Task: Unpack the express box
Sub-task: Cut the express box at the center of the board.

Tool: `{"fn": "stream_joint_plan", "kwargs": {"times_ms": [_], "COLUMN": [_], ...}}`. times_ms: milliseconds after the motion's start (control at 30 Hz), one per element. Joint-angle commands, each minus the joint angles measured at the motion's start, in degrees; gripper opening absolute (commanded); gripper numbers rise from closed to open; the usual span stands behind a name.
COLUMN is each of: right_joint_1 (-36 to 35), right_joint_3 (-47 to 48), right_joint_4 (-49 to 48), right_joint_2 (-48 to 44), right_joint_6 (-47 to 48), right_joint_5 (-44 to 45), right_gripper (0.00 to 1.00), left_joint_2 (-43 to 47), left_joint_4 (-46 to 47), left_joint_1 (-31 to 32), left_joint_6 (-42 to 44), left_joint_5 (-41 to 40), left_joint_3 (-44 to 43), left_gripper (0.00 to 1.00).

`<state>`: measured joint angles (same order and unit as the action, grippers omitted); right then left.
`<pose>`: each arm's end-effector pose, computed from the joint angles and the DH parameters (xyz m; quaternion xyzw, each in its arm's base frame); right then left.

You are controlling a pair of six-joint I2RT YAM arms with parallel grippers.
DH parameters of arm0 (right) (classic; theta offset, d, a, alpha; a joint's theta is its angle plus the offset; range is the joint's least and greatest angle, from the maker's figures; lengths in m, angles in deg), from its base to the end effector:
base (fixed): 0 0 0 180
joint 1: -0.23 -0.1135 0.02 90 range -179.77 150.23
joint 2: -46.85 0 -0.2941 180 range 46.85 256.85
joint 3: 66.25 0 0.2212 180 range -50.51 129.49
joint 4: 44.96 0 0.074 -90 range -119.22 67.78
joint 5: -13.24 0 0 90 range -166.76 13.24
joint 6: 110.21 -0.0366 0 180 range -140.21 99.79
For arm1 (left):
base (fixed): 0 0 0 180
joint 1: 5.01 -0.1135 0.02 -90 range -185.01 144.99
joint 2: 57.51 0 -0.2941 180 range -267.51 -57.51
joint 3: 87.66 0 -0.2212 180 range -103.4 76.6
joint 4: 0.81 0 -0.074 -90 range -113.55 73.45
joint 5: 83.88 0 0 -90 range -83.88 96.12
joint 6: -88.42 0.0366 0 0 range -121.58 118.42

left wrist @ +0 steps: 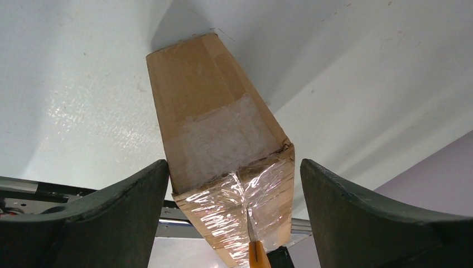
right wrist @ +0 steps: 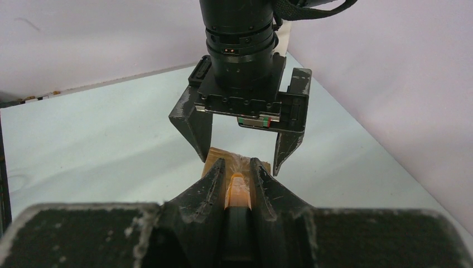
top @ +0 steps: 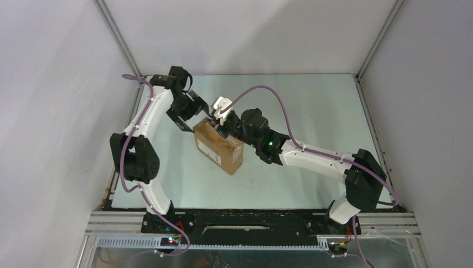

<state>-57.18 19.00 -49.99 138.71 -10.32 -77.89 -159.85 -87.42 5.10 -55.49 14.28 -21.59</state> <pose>0.1932 0.3036 0.3789 -0.4029 0.5928 0.2874 0.6353 0.3220 -0.0627 0.3388 -0.3603 0.9210 -0.1287 0.0729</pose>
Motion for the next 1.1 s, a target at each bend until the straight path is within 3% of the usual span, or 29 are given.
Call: {"fn": "stream_joint_plan", "kwargs": {"times_ms": [0, 1067], "right_joint_1": [-0.25, -2.89], "right_joint_3": [1.85, 3.45], "right_joint_4": [2.69, 0.73], "right_joint_2": [-1.15, -1.56], "right_joint_6": [-0.86, 3.95], "right_joint_5": [0.46, 6.03], "right_gripper": [0.0, 0.0], "left_joint_2": [0.46, 1.9], "left_joint_4": [1.15, 2.21], "left_joint_1": [0.44, 0.97], "left_joint_6": [0.47, 0.56], "left_joint_5": [0.45, 0.64], "left_joint_3": [1.36, 6.16], "left_gripper": [0.89, 0.82]}}
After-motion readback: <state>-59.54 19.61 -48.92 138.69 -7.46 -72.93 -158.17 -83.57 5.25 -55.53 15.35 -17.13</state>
